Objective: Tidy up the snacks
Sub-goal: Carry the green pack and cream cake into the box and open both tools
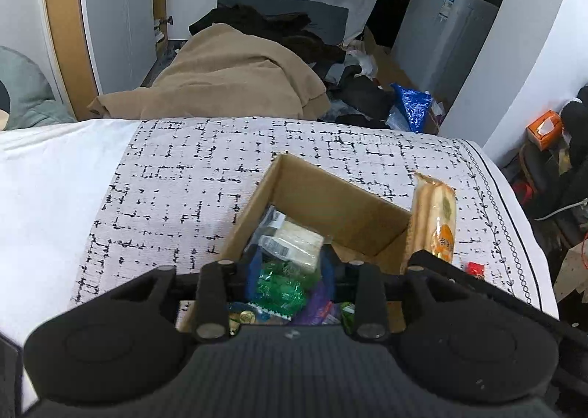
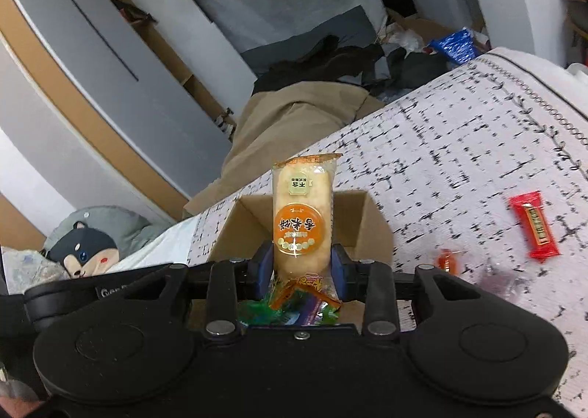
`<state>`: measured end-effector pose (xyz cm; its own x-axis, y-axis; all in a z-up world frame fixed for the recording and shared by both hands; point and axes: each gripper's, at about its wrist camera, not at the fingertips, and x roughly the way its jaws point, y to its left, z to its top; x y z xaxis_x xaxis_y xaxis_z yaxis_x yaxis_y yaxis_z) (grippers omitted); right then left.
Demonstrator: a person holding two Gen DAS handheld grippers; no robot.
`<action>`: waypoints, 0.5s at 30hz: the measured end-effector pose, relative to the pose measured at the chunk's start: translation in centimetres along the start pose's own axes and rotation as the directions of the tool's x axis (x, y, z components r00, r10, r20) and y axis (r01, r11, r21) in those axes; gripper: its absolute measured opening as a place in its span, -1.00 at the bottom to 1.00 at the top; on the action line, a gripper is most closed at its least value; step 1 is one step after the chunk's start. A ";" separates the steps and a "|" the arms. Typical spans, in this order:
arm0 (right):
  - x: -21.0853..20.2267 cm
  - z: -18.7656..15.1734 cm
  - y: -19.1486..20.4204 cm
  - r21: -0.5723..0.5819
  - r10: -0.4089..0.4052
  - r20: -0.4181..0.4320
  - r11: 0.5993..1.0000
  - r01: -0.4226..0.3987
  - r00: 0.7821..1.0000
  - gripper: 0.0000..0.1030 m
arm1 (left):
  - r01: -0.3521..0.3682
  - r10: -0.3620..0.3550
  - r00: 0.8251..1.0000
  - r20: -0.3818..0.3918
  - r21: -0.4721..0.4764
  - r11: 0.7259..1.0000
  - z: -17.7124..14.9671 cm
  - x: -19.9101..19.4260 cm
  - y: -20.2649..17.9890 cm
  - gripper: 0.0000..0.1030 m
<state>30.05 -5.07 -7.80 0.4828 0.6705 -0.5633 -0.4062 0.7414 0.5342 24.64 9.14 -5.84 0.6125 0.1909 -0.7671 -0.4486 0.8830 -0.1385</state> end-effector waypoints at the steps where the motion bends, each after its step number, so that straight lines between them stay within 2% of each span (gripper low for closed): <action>1: 0.1 -0.1 0.0 -0.007 0.006 -0.006 1.000 -0.006 1.000 -0.11 | -0.005 0.005 1.000 -0.002 -0.002 1.000 0.0 0.1 0.1 -0.14; 3: -0.2 -0.3 -0.2 -0.008 -0.005 0.004 1.000 0.005 1.000 0.21 | -0.015 0.015 1.000 -0.007 -0.009 1.000 0.0 0.4 0.3 -0.06; 9: -1.9 0.2 -1.6 0.034 -0.047 0.037 0.998 0.046 0.998 0.32 | -0.015 0.015 0.999 -0.031 0.000 1.000 -0.3 1.0 -0.1 0.02; 12: -2.8 0.2 -1.8 0.025 -0.063 0.048 0.998 0.062 0.997 0.33 | -0.015 0.015 0.999 -0.046 0.002 1.000 -0.5 1.1 -0.4 0.20; 15: -3.9 0.2 -1.8 0.002 -0.083 0.068 0.997 0.083 0.994 0.48 | -0.019 0.019 0.999 -0.048 0.005 1.000 -0.8 0.9 -0.8 0.35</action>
<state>29.04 -9.07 -6.42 0.5661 0.6034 -0.5617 -0.3633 0.7942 0.4871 25.01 8.27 -6.92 0.5719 0.1874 -0.7986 -0.4569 0.8813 -0.1204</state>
